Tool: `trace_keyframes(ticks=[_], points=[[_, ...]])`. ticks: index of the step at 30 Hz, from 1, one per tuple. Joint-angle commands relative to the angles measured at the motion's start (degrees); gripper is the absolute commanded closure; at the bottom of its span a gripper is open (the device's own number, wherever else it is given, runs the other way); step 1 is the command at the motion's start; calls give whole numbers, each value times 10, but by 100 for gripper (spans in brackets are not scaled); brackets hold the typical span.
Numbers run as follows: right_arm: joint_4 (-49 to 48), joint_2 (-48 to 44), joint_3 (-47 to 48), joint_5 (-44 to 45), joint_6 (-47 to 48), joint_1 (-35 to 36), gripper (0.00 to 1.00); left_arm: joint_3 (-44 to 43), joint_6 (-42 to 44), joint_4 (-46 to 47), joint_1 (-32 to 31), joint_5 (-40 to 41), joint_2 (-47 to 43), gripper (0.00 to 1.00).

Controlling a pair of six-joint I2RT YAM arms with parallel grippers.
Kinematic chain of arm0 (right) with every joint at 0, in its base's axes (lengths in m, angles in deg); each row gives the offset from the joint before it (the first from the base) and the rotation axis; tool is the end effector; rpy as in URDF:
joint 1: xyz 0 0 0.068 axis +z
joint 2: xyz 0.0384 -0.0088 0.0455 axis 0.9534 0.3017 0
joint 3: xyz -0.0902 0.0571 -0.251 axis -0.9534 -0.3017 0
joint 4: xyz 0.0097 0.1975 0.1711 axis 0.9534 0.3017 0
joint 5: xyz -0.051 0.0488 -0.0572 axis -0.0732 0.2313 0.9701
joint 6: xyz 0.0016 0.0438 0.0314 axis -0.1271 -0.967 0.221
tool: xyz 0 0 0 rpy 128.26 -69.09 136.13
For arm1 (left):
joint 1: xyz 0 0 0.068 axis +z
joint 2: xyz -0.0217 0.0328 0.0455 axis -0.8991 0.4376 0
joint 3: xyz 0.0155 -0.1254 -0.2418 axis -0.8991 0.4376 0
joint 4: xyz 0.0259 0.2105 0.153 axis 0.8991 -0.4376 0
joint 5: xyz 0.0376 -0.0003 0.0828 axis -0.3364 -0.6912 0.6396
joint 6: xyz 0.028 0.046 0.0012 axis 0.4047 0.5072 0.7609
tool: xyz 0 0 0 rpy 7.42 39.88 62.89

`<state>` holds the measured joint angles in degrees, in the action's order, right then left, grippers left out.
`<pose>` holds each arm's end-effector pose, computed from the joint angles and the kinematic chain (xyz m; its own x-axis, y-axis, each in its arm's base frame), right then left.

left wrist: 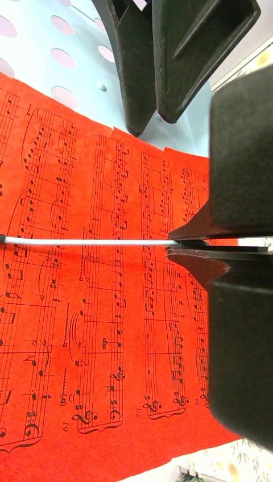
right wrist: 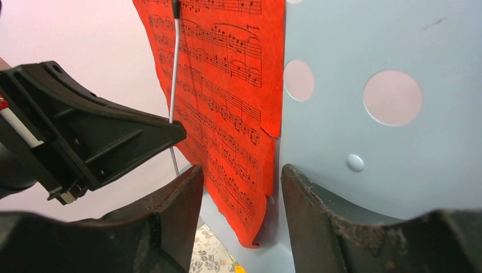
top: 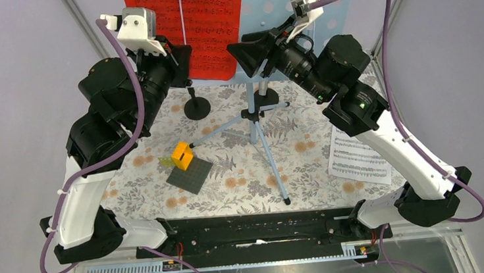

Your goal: Pack up the instrument practice props

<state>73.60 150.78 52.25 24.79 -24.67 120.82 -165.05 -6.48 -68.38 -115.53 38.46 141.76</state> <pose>0.1774 0.1996 0.5712 0.0625 0.4312 -0.9001 -0.7810 0.5826 0.2249 0.1271 -0.1310 0.5983 0.0089 -0.1892 -0.9819 0.3668 0.9141 -0.1728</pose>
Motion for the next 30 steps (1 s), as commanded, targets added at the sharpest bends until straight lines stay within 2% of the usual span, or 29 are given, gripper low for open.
trace_keyframes(ticks=[1,6,15,17,24,30], points=[[-27,11,37,-2,11,0,38,6,0,18,2,0,-4,100],[-26,29,70,-1,17,0,32,5,0,18,2,-3,-4,100],[-15,64,123,-2,15,0,31,9,-2,18,2,-9,-7,100],[-15,69,128,-14,12,0,32,11,-2,19,2,-9,-7,100],[-19,76,133,-66,4,0,45,11,-2,18,2,-12,-8,100],[-20,86,147,-78,2,0,42,16,-4,21,2,-17,-6,100]])
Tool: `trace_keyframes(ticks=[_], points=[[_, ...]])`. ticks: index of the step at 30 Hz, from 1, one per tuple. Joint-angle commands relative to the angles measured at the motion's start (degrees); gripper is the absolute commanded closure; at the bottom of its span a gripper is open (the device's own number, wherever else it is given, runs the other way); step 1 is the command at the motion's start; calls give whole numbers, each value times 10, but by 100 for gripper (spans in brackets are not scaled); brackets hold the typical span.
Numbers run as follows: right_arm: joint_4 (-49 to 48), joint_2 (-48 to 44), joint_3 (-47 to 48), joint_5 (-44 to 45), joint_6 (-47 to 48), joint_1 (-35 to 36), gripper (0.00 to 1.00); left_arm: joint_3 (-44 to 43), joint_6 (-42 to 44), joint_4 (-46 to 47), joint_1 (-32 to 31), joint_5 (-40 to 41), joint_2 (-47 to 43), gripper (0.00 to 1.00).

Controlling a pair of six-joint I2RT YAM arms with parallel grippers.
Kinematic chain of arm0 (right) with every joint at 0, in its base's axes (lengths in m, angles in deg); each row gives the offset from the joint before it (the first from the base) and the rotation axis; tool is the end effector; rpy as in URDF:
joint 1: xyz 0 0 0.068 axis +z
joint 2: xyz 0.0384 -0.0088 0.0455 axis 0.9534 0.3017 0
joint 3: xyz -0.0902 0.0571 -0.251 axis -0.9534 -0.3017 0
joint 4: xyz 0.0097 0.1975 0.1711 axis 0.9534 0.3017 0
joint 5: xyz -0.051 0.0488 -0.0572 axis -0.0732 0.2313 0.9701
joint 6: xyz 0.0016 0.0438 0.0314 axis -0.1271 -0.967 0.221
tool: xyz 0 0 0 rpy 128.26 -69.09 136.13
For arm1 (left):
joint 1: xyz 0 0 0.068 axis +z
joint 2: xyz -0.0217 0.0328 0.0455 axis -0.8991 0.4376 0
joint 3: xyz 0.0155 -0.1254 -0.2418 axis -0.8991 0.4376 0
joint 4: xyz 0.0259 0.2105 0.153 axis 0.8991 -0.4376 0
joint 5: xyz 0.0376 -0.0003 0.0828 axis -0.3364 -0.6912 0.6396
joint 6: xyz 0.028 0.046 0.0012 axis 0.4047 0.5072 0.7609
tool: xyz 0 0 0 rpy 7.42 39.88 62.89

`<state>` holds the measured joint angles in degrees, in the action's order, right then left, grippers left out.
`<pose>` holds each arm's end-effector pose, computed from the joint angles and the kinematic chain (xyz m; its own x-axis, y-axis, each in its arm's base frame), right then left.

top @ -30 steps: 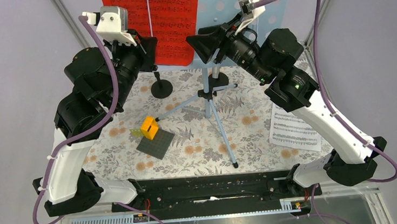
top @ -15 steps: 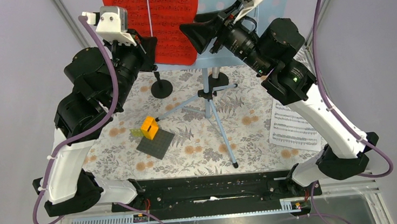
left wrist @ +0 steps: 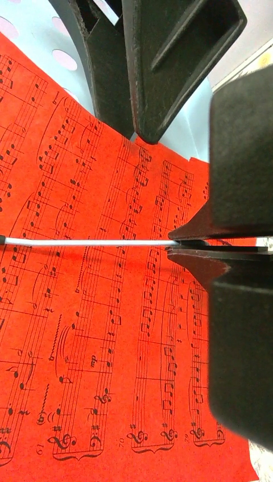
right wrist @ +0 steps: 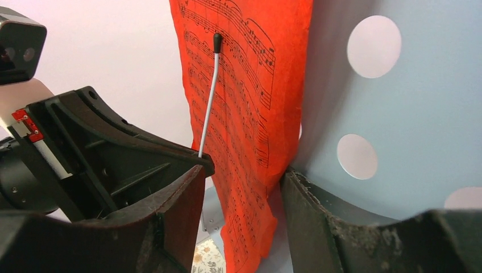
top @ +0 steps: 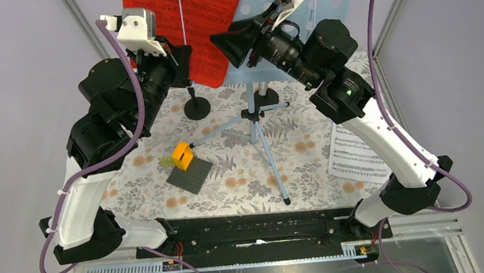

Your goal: Pack up the instrument practice props

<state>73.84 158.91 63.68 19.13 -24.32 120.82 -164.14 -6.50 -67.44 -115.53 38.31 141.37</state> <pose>0.1916 0.2208 0.5923 0.0858 0.4470 -0.8904 -0.8430 0.5089 0.1742 0.1272 -0.1312 0.5975 0.0130 -0.1950 -0.9807 0.3700 0.9121 -0.1765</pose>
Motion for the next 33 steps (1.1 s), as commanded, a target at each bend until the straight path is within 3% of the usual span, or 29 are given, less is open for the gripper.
trace_keyframes(ticks=[1,4,11,15,19,22,27,33], points=[[-22,6,35,-23,-1,0,41,8,-4,12,2,-16,-2,100],[-23,11,41,-29,-3,0,41,9,-5,12,2,-17,-3,100],[-58,3,30,-34,-5,0,53,8,-5,11,2,-18,-3,100],[-63,4,33,-29,-7,-1,36,10,-7,12,2,-19,-2,100],[-63,9,37,-8,-10,0,34,16,-8,14,2,-20,-3,100],[-62,16,43,-10,-13,0,37,18,-9,15,2,-21,-4,100],[-63,31,61,-28,-25,0,57,18,-8,15,2,-21,-4,100],[-72,30,63,-51,-49,0,58,19,-8,15,2,-22,-4,100]])
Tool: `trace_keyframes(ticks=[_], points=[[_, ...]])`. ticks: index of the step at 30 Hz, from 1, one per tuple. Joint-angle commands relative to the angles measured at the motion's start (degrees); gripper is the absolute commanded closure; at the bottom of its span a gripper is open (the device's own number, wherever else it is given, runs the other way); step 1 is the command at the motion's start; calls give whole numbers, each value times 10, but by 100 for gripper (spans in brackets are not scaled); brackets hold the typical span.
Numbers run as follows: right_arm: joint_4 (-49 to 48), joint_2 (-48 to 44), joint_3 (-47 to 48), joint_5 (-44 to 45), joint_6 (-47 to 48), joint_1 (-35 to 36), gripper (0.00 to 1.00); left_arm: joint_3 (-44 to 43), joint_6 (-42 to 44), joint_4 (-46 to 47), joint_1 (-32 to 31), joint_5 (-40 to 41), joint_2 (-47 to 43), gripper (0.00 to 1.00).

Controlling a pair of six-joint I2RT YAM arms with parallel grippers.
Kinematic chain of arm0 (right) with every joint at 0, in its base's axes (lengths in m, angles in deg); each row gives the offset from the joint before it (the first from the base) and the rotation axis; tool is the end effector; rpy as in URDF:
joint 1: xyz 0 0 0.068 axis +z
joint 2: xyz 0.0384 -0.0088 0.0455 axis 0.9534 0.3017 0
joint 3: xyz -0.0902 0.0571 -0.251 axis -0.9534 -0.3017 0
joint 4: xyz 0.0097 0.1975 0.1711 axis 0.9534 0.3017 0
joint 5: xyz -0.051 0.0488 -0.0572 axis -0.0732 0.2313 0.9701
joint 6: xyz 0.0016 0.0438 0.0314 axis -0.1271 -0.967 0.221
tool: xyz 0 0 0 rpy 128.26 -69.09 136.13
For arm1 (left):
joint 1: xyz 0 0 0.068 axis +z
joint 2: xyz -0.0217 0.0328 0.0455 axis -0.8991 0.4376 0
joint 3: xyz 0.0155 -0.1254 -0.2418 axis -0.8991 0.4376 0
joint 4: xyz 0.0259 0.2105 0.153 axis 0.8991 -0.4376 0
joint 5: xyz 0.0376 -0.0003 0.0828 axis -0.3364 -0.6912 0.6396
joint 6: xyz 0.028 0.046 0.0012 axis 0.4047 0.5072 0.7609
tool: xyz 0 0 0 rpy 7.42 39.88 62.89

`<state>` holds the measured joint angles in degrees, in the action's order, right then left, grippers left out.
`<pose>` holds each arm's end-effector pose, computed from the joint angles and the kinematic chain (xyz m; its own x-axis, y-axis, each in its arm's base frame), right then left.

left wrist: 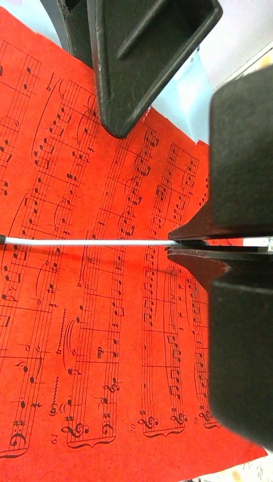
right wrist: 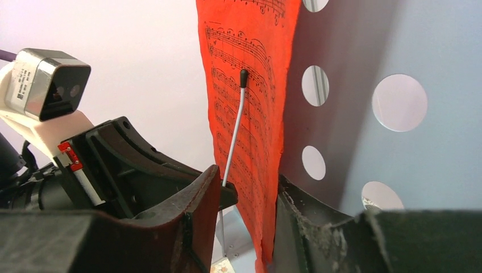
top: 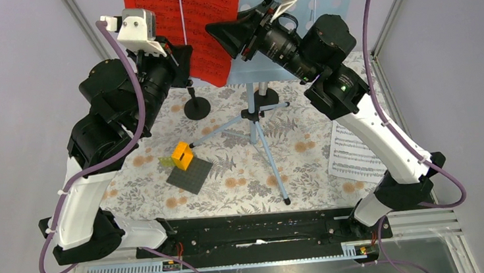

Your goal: Pack up the instrument practice props

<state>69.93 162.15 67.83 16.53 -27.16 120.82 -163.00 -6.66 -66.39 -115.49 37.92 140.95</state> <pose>0.1956 0.2277 0.6037 0.0859 0.5167 -0.8518 -0.8791 0.4416 0.1792 0.1277 -0.1320 0.5960 0.0148 -0.2016 -0.9794 0.3763 0.9086 -0.1814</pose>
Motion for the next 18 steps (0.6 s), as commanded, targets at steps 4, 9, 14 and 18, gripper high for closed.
trace_keyframes(ticks=[4,9,14,18], points=[[-34,-1,21,-24,-24,0,40,11,-7,7,2,-20,0,100],[-31,9,23,1,-14,0,43,15,-10,7,2,-23,-2,100],[-24,29,45,-1,-13,0,52,16,-9,9,2,-21,-2,100],[-23,41,59,-12,-18,0,63,16,-9,9,2,-21,-2,100]])
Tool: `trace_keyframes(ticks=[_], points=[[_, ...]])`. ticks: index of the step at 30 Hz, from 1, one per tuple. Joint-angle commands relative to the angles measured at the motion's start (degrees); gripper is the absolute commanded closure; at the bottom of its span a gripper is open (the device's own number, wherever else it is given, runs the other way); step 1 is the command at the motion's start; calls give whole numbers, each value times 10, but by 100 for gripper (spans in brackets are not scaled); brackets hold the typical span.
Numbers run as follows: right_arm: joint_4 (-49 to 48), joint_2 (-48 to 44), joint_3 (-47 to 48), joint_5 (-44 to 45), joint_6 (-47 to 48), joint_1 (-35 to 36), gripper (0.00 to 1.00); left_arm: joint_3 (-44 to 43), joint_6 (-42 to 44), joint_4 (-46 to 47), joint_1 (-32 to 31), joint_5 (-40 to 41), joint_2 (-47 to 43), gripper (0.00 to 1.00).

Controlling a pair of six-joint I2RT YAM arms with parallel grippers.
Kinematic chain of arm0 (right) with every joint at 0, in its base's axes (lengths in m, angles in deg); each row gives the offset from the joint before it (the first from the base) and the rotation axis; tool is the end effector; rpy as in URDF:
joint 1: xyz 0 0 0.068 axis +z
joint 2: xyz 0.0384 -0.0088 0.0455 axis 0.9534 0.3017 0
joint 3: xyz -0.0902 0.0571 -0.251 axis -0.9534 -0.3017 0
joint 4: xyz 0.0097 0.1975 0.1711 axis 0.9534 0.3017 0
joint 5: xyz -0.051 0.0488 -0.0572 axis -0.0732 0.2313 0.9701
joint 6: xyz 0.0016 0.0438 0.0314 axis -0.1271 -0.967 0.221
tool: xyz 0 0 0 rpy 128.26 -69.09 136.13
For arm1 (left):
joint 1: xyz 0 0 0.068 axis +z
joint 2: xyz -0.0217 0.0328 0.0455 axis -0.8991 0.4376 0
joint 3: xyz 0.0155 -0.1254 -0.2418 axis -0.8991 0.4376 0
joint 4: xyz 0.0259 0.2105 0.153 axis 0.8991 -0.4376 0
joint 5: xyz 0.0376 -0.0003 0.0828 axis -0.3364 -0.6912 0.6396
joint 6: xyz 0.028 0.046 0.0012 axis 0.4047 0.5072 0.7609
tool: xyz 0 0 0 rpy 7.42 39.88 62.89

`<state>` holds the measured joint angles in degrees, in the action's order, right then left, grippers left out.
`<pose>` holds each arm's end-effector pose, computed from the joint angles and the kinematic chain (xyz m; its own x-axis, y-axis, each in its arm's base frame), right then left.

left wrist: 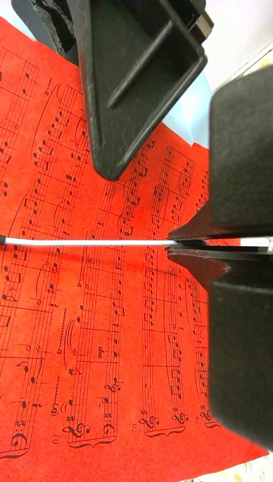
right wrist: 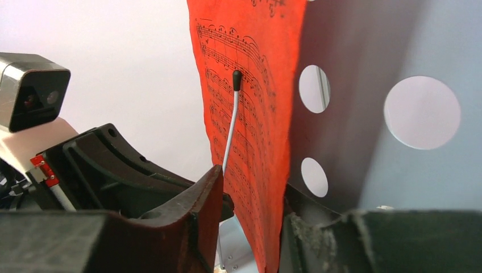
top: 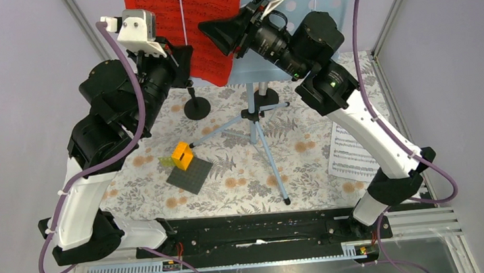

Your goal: Pack up the instrument practice props

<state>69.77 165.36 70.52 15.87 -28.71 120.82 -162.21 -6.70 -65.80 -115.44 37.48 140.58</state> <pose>0.2063 0.2404 0.6009 0.0569 0.5219 -0.8511 -0.8854 0.4203 0.1985 0.1276 -0.1320 0.5949 0.0155 -0.2041 -0.9788 0.3829 0.9055 -0.1828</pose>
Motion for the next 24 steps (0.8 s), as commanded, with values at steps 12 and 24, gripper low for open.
trace_keyframes(ticks=[12,24], points=[[-54,-23,-14,0,0,0,100,12,-5,21,1,-3,-10,100],[-54,-85,-75,35,27,0,100,77,16,92,1,-26,-73,100]])
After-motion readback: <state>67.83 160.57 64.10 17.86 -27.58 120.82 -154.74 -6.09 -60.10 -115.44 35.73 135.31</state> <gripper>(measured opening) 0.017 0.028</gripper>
